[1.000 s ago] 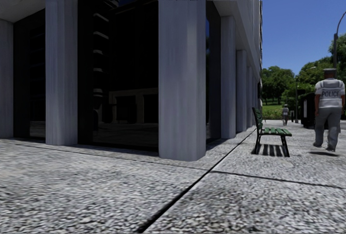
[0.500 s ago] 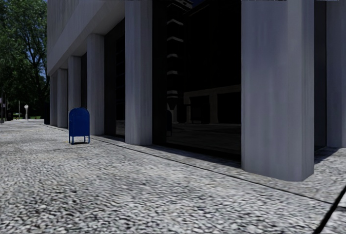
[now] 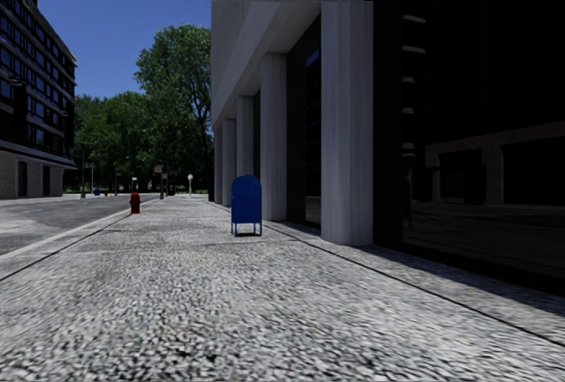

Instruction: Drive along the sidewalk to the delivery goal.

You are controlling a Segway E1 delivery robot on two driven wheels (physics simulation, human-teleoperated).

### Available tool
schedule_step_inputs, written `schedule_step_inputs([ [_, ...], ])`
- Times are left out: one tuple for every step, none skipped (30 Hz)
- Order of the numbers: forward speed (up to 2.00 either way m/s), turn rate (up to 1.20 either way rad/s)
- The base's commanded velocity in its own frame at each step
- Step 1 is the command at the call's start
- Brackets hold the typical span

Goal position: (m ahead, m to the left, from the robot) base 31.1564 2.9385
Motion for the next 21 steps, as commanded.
schedule_step_inputs([
  [1.66, 0.81],
  [1.73, 0.81],
  [1.73, 0.81],
  [2.00, 0.81],
  [2.00, 0.81],
  [2.00, 0.81],
  [2.00, 0.80],
  [2.00, 0.80],
  [2.00, 0.80],
  [2.00, 0.78],
  [2.00, 0.76],
  [2.00, 0.76],
  [2.00, 0.63],
  [2.00, 0.34],
  [2.00, 0.00],
  [2.00, 0.00],
  [2.00, 0.00],
  [2.00, 0.00],
  [2.00, 0.00],
  [2.00, 0.00],
  [2.00, 0.00],
])
